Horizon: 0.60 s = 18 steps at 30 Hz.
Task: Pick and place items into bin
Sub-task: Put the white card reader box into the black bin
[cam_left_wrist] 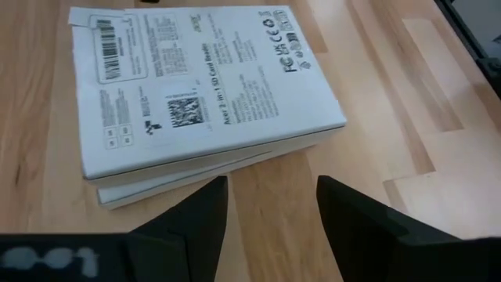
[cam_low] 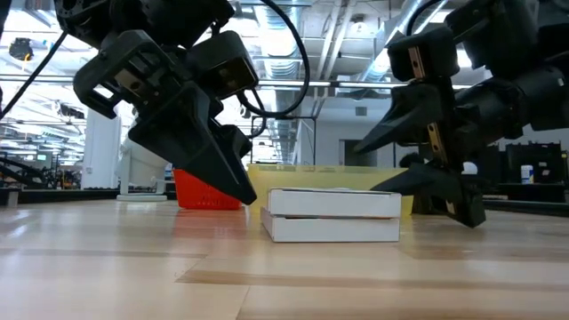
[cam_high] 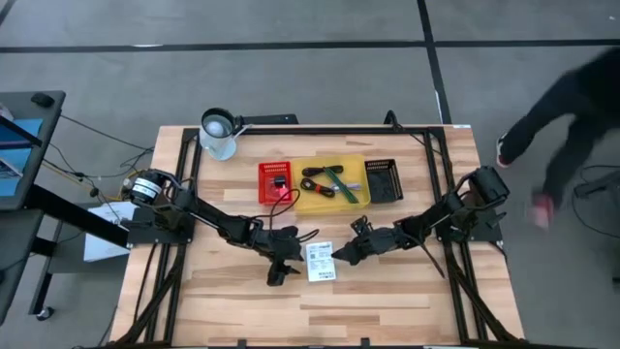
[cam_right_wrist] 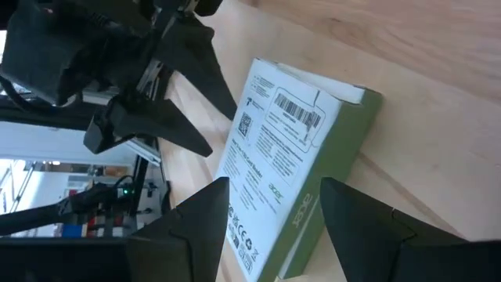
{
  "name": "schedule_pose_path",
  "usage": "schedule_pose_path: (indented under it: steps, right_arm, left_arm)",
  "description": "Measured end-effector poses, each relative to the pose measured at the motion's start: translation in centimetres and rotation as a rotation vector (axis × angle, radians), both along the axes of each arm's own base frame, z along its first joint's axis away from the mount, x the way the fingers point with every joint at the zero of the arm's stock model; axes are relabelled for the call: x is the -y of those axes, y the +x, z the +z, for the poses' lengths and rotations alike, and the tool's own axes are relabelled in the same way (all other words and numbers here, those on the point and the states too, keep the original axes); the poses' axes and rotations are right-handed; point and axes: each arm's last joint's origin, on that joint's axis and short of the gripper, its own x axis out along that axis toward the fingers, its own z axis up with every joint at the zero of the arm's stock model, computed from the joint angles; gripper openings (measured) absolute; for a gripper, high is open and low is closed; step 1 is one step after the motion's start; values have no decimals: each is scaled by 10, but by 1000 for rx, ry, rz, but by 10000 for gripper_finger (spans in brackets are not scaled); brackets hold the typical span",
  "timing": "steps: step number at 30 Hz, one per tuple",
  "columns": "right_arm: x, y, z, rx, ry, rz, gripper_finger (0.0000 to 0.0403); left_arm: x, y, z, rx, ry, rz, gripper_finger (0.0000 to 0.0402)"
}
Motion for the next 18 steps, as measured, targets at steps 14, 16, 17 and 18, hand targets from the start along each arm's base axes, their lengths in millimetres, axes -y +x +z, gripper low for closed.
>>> schedule_pose_path:
  steps: [14,16,17,18]
  right_arm:
    - [4,0,-4,-54,21,30,196]
    - [5,0,-4,-62,33,31,196]
    - [5,0,-4,-63,36,32,196]
    - [5,0,-4,-64,37,34,196]
  left_arm:
    - [5,0,2,30,-4,-9,187]
    - [5,0,2,30,-4,-9,187]
    - [5,0,2,30,-3,-8,187]
    - [5,0,2,30,-3,-8,187]
